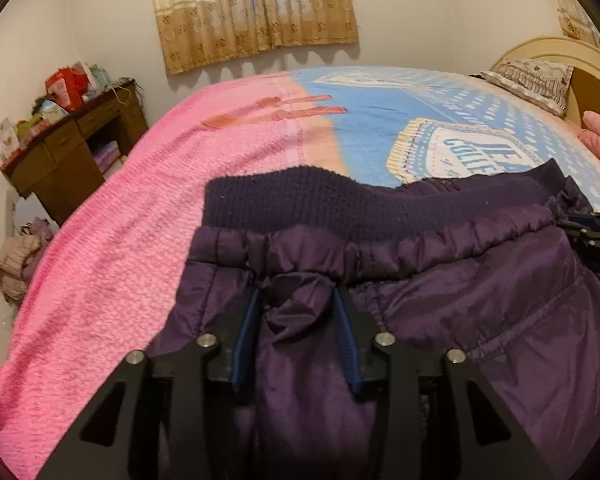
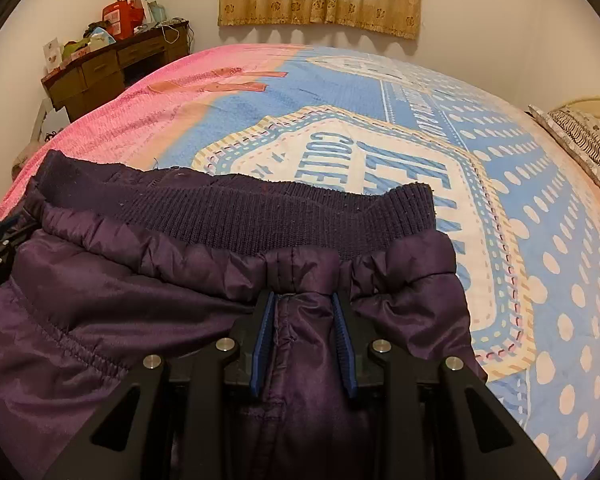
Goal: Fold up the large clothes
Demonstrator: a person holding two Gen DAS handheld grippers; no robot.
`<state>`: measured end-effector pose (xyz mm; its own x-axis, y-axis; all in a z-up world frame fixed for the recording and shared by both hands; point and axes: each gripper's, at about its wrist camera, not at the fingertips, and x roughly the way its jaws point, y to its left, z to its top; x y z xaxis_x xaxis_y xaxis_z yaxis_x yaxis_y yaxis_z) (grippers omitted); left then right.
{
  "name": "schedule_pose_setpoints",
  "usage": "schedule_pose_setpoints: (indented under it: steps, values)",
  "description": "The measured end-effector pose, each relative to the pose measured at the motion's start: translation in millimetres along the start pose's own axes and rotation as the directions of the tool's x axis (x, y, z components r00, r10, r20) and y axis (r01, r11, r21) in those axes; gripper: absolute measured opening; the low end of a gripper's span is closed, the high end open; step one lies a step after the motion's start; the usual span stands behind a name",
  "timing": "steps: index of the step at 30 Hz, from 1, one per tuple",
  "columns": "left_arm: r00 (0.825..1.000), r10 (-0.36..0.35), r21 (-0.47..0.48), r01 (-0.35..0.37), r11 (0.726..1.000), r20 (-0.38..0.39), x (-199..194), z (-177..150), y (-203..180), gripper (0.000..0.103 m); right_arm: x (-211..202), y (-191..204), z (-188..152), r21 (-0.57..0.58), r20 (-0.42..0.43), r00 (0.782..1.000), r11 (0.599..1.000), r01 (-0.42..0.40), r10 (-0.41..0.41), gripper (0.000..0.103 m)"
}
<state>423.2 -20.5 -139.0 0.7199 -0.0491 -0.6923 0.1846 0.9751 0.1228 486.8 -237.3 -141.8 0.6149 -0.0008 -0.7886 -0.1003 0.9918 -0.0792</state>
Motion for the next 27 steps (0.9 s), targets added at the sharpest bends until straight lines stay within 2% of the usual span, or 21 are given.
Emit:
schedule_pose_setpoints:
  steps: [2, 4, 5, 6, 8, 9, 10, 11, 13, 16, 18, 21, 27]
  values:
    - [0.999, 0.035, 0.014, -0.035, 0.999, 0.031, -12.0, 2.6, -2.1, 0.049, -1.3, 2.1, -0.7, -0.008, 0.007, 1.0, 1.0, 0.012, -0.012, 0.03]
    - [0.993, 0.089, 0.003, -0.089, 0.996, 0.077, -33.2, 8.8, -2.4, 0.06, -5.3, 2.1, 0.7, -0.011, 0.008, 1.0, 1.0, 0.013, -0.013, 0.032]
    - [0.988, 0.098, -0.025, -0.095, 0.995, 0.123, -50.4, 12.9, -2.4, 0.072, -7.7, 1.6, 1.7, -0.008, 0.005, 1.0, 1.0, 0.01, -0.01, 0.033]
    - [0.984, 0.084, -0.049, -0.077, 0.996, 0.159, -67.0, 17.6, -4.0, 0.084, -15.0, -0.7, 3.0, 0.008, 0.004, 1.0, 1.0, 0.015, -0.015, 0.037]
    - [0.973, 0.049, -0.054, -0.037, 0.998, 0.225, -94.4, 24.0, -13.6, 0.096, -34.8, -1.8, 1.9, 0.047, 0.042, 0.998, 0.998, 0.043, -0.045, 0.048]
    - [0.966, 0.033, -0.047, -0.022, 0.999, 0.256, -106.5, 25.9, -22.4, 0.101, -52.6, -1.7, -0.4, 0.087, 0.097, 0.994, 0.995, 0.038, -0.046, 0.054]
    - [0.963, 0.016, -0.041, -0.005, 0.999, 0.27, -112.2, 26.6, -29.9, 0.101, -65.0, 0.9, -2.2, 0.104, 0.133, 0.99, 0.994, 0.031, -0.045, 0.061]
    - [0.964, -0.009, -0.024, 0.016, 1.0, 0.266, -113.7, 27.1, -41.4, 0.101, -81.8, 8.6, -5.0, 0.101, 0.18, 0.983, 0.995, 0.021, -0.039, 0.063]
    - [0.979, -0.005, 0.016, 0.001, 1.0, 0.206, -99.1, 25.6, -63.0, 0.102, -93.6, 21.8, -8.6, 0.074, 0.208, 0.978, 0.997, 0.016, -0.031, 0.066]
    - [0.994, 0.068, 0.053, -0.073, 0.996, 0.086, -53.0, 9.8, -81.3, 0.101, -84.1, 37.3, -17.8, 0.023, 0.159, 0.987, 0.999, 0.025, -0.028, 0.067]
    - [0.997, 0.072, 0.073, -0.073, 0.995, 0.02, -27.7, -2.9, -87.1, 0.102, -62.9, 38.3, -29.1, 0.006, 0.11, 0.992, 0.998, 0.06, -0.061, 0.067]
    - [0.997, 0.067, 0.041, -0.068, 0.997, 0.027, -21.4, -9.5, -85.9, 0.103, -47.7, 32.9, -42.0, 0.015, 0.103, 0.994, 0.999, 0.034, -0.036, 0.072]
    - [0.995, 0.092, 0.034, -0.093, 0.995, 0.03, -14.1, -14.9, -89.0, 0.103, -37.9, 31.8, -41.8, 0.014, 0.078, 0.996, 0.999, 0.038, -0.039, 0.075]
